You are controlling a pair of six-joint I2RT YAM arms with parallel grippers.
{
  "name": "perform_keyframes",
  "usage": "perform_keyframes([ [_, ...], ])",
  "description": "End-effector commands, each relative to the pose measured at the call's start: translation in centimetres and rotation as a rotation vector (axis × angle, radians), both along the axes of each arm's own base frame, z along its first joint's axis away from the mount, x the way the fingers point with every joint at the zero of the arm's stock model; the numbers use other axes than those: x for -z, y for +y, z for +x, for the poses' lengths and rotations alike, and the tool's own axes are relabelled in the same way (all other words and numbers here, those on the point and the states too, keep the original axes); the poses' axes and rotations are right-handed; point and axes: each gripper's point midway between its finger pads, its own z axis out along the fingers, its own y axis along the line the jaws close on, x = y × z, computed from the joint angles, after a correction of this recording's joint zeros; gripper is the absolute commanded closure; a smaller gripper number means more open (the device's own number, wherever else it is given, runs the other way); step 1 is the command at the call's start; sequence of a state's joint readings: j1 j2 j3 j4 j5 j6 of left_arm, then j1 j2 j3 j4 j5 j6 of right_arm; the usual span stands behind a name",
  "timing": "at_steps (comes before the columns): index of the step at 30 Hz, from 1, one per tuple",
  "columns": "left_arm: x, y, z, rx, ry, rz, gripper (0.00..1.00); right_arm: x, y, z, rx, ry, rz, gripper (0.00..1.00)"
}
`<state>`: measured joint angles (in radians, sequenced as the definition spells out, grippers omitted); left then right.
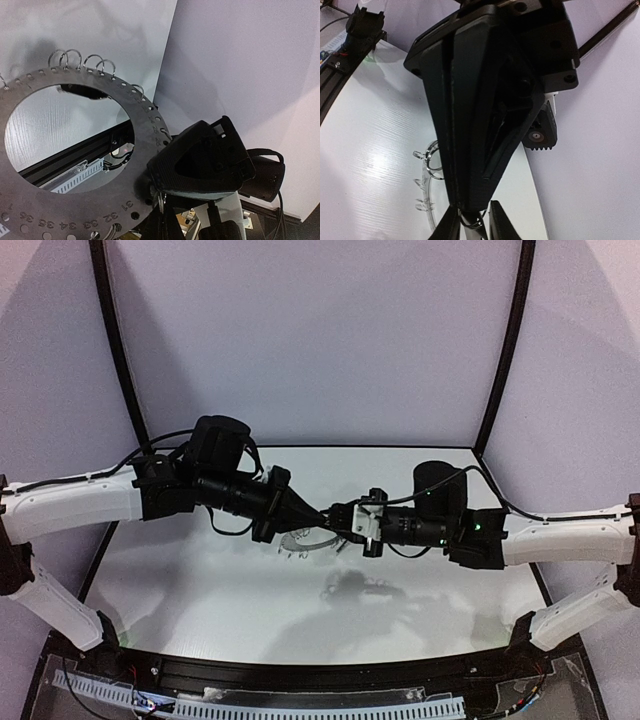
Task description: Put the keys on the keyring
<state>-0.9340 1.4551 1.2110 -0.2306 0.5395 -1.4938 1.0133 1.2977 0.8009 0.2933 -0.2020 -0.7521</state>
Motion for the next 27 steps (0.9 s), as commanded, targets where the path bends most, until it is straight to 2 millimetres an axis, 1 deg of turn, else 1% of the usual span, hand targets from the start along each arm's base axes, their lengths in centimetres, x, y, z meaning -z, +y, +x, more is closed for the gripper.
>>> perform_keyframes([
  [1, -1.4, 0.2, -1.2, 0.042, 0.001, -0.038, 0.99, 0.0, -0.1, 0.5, 0.034, -0.026, 0.005, 0.85],
  [5, -0.9, 0.5, -1.2, 0.034, 0.004, -0.018, 0.99, -1.0, -0.2, -0.6, -0.014, -0.021, 0.039, 0.93],
  [6, -0.8, 0.6, -1.2, 0.033, 0.003, -0.016, 0.99, -1.1, -0.2, -0.9, -0.025, -0.017, 0.041, 0.98],
  [7, -1.0, 0.6, -1.2, 0.03, 0.0, -0.021, 0.99, -1.1, -0.3, -1.1, -0.033, -0.015, 0.041, 1.0],
  [10, -1.4, 0.7, -0.9, 0.014, -0.029, -0.033, 0.99, -0.9, -0.5, -1.4, -0.045, -0.014, 0.019, 1.0],
  [13, -2.3, 1.5, -0.1, -0.026, -0.123, -0.014, 0.93, -0.9, -0.6, -1.8, -0.062, -0.006, 0.005, 1.0],
  [15, -3.3, 2.4, 0.6, -0.046, -0.251, 0.01, 0.87, -1.0, -0.8, -2.2, -0.076, 0.003, 0.006, 1.0],
  [16, -4.3, 3.0, 0.9, -0.061, -0.331, 0.012, 0.74, -1.2, -0.9, -2.4, -0.082, 0.006, 0.007, 1.0],
  [17, -5.2, 3.6, 1.1, -0.077, -0.398, 0.012, 0.49, -1.2, -1.0, -2.6, -0.089, 0.01, 0.006, 1.0],
  [18, -5.8, 4.1, 1.4, -0.098, -0.448, 0.003, 0.18, -1.1, -1.0, -2.8, -0.099, 0.016, -0.003, 1.0],
  [19, -7.2, 5.0, 1.4, -0.129, -0.516, -0.02, 0.07, -1.1, -1.1, -3.1, -0.111, 0.021, -0.011, 1.0],
  [21, -8.9, 6.2, 1.8, -0.185, -0.638, -0.069, 0.02, -0.7, -1.3, -3.8, -0.143, 0.046, -0.038, 1.0],
  [23, -11.5, 7.5, 1.2, -0.18, -0.827, -0.102, 0.01, -0.4, -1.3, -4.4, -0.173, 0.075, -0.063, 1.0],
  [24, -12.3, 7.7, 0.9, -0.156, -0.905, -0.093, 0.01, -0.4, -1.2, -4.8, -0.192, 0.093, -0.074, 1.0],
  [26, -13.1, 7.8, 0.2, -0.049, -1.078, -0.013, 0.01, 0.0, -1.1, -5.5, -0.235, 0.147, -0.103, 1.0],
  [27, -12.7, 7.7, 0.0, 0.046, -1.178, 0.064, 0.01, -0.2, -0.9, -5.9, -0.263, 0.178, -0.109, 1.0],
])
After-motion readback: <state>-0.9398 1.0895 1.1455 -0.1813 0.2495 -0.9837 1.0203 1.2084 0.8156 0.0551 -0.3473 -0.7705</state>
